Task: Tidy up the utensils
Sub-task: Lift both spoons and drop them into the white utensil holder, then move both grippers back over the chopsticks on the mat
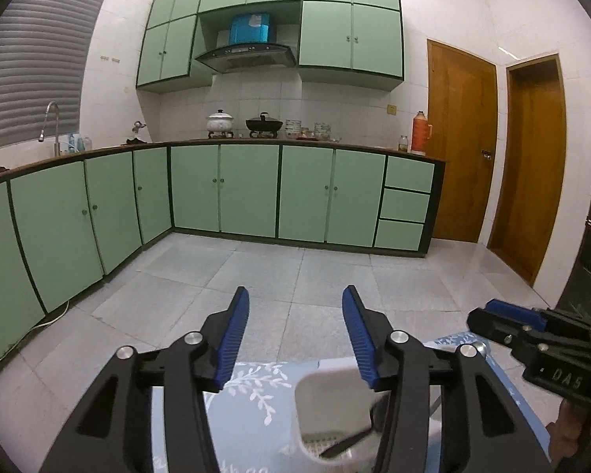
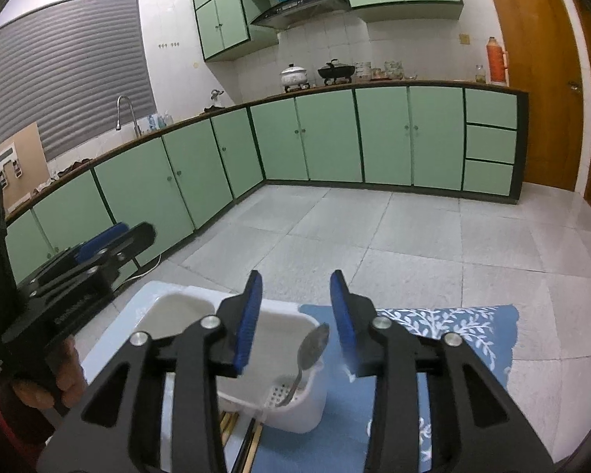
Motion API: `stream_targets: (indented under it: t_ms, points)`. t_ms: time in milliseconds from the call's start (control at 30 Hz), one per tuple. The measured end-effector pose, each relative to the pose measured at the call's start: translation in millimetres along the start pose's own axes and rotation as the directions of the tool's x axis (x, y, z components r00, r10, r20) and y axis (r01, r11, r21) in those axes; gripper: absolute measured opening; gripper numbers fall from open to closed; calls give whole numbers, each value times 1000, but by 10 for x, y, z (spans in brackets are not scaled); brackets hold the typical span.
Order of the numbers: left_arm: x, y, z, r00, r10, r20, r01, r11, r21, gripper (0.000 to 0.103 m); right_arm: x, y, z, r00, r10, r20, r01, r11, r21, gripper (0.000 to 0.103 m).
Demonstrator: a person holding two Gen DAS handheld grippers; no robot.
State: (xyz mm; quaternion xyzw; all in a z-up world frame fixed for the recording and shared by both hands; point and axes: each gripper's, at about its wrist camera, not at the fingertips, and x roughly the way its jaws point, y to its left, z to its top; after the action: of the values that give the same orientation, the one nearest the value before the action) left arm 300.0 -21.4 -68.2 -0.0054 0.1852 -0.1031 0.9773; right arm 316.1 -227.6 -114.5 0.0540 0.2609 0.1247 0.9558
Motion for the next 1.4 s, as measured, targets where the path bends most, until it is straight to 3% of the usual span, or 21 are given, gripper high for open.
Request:
stream_targets:
  t_ms: [167,300,433,633,800,1033,1400]
  points:
    - [-319,22,-91,999,3,-38,-3,1000,-4,56,-358,-1,-172,1000,-10,6,10,1000,15,55]
    - [-596,18,-320,995,-11,-103,8,1000,-21,59,-615,46,-510,999,-29,-39,30,999,31,59]
    - [-838,-47,-679,981,-25,-190,25,1000,-5,59,-814,148,-937,993,-41,-113,48,997,57,59]
    - [-1094,-161,-1261,941,-26,-336,30,1000,8,60,-1004,283,-1459,976,-34,-214,55,994,93,59]
    - [-1263,-127,-1571,915,-9,-404,7,1000,-8,60,-1161,386,-1743,965,-42,-258,64,995,77,59]
    - [-1489,-112,-1853,883,-9,-470,-2,1000,-23,60,-1291,587,-2046,947,-20,-322,38,998,51,57]
    - [-1628,-188,-2040,862,-16,-506,18,1000,-1,60,-1296,662,-2313,915,-56,-400,58,998,-6,51]
